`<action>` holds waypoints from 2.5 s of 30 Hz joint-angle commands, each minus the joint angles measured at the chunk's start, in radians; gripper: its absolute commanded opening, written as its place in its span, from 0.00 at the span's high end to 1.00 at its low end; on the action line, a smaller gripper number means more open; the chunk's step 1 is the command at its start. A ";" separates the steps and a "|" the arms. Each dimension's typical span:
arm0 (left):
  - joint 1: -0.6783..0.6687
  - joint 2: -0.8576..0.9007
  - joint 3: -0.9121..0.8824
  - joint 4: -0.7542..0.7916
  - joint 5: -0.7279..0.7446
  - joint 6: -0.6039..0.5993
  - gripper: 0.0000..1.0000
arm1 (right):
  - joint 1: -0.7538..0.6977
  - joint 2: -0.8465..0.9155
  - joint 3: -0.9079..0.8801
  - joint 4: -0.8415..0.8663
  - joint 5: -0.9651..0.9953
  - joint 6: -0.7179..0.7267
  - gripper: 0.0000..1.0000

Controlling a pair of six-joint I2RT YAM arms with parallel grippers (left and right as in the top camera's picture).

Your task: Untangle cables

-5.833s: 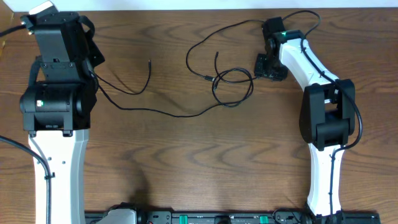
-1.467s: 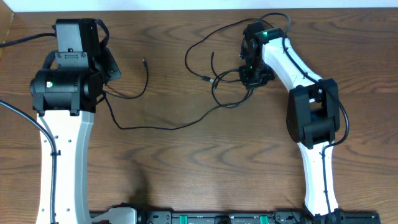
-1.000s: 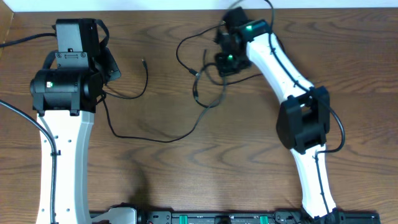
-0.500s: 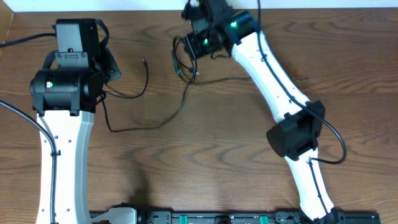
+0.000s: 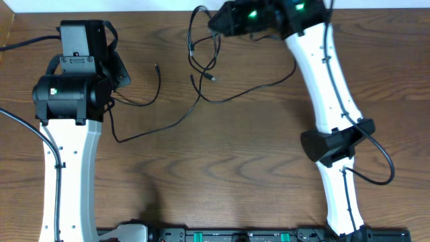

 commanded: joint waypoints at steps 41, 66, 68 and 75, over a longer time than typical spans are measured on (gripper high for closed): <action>-0.317 0.480 -0.001 0.357 1.033 -0.069 0.50 | -0.211 -0.029 -0.076 -0.360 0.096 -0.348 0.99; -0.072 0.469 -0.001 0.184 0.851 0.086 0.29 | -0.032 -0.029 -0.478 -0.316 0.431 -0.199 0.47; -0.071 0.469 -0.001 0.185 0.848 0.093 0.29 | -0.010 -0.029 -0.522 -0.320 0.470 -0.169 0.36; -0.066 0.469 -0.001 0.167 0.766 0.093 0.28 | 0.018 -0.029 -0.623 -0.286 0.567 0.012 0.36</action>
